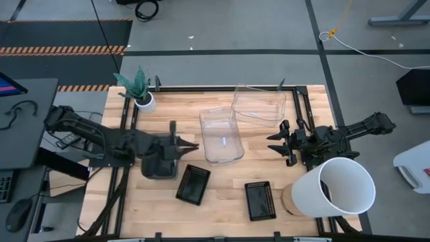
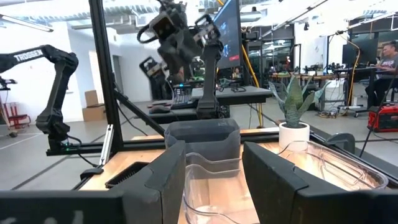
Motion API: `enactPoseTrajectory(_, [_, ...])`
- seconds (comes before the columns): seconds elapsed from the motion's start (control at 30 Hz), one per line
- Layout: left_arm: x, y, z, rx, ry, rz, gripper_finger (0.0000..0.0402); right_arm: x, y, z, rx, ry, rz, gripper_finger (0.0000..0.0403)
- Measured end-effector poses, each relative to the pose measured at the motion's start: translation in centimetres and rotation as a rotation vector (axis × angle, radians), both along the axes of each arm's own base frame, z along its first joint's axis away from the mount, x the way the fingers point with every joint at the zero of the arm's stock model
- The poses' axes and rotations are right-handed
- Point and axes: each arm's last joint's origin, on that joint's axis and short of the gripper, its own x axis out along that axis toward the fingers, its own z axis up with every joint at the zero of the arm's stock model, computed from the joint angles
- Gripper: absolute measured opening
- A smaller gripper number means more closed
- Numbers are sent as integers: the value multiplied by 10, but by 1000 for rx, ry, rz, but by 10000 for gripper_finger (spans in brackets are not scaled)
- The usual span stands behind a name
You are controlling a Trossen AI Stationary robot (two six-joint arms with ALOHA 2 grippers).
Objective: Stack baskets by color
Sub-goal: Stack the top transparent bin on the transparent bins
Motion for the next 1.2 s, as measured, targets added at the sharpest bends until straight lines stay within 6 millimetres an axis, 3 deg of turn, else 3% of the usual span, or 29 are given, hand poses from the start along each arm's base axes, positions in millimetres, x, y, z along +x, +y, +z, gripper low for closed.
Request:
enactPoseTrajectory(0.23, [-19, 10, 19, 47, -96, 17, 13, 0, 0, 0, 0, 1, 0, 165])
enactPoseTrajectory(0.5, [-48, 25, -6, 51, -247, 0, 5, 0, 0, 1, 4, -15, 0, 165])
enactPoseTrajectory(0.77, [-90, 42, -31, -102, -376, 25, 5, -3, -2, 14, -21, -143, -20, 165])
enactPoseTrajectory(0.87, [-102, 45, -42, -165, -415, 29, 5, -4, -6, 25, -86, -186, -106, 165])
enactPoseTrajectory(1.03, [-118, 50, -60, -233, -461, 61, 5, 4, -26, 37, 94, -42, -482, 165])
enactPoseTrajectory(1.2, [-131, 52, -72, -283, -516, 41, 5, 19, -41, 44, 86, 146, -503, 165])
